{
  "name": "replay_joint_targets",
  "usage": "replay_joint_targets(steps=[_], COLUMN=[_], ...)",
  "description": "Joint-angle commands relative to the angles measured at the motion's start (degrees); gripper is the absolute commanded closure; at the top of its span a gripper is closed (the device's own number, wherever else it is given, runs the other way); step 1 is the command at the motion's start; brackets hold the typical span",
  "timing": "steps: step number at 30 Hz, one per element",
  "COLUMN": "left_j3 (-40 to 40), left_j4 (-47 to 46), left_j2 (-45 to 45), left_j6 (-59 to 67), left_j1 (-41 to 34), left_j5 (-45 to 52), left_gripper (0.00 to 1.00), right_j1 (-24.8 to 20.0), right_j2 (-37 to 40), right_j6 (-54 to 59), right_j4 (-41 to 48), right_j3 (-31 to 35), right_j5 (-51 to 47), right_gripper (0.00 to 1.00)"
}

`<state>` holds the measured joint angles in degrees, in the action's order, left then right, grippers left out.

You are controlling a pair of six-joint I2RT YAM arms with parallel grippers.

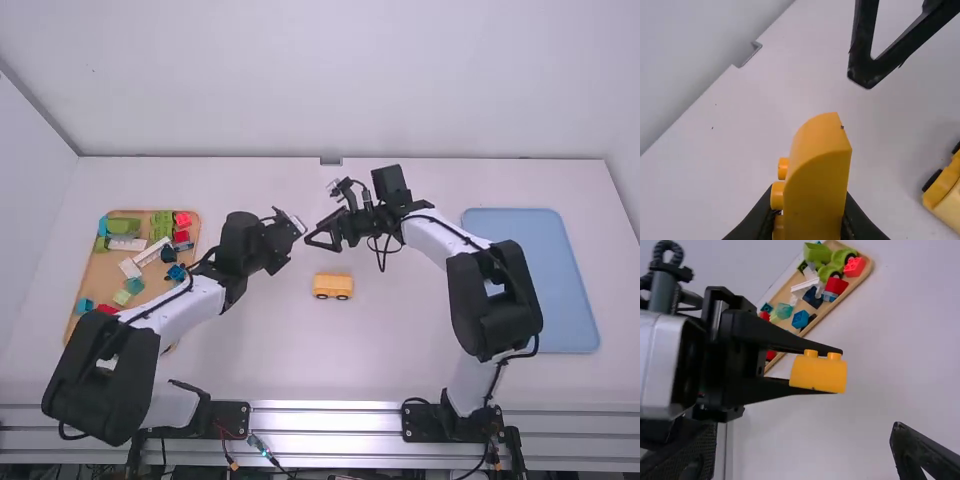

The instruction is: Assemble lego blocks to make yellow taxi

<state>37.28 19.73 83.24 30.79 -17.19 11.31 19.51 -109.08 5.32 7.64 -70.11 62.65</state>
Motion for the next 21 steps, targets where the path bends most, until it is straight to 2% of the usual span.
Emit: replay_joint_targets(steps=[1, 9, 10, 16, 21], left_j3=[-0.3, -0.2, -0.2, -0.2, -0.2], left_j4=[0.8, 2.9, 3.3, 3.7, 3.5], left_j2=[1.0, 1.2, 1.2, 1.2, 1.2], left_j6=[-0.9, -1.2, -1.8, -2.1, -1.9], left_j1=[-1.8, -3.7, -3.8, -3.8, -3.6], left_j5=[0.2, 3.1, 3.5, 4.7, 4.7], left_gripper=[0.98, 0.98, 0.98, 0.98, 0.98], right_j1=[-0.2, 0.2, 0.5, 1.5, 2.3], right_j2=[-0.4, -0.4, -0.4, -0.4, -0.4], right_j6=[-1.3, -1.0, -1.0, -1.0, -1.0], right_j4=[-0.2, -1.2, -1.2, -1.2, -1.3], right_j3=[-1.2, -1.2, -1.2, -1.2, -1.2], right_j5=[-2.2, -2.8, -3.0, -5.9, -6.1], right_gripper=[0.08, 0.13, 0.17, 0.22, 0.31])
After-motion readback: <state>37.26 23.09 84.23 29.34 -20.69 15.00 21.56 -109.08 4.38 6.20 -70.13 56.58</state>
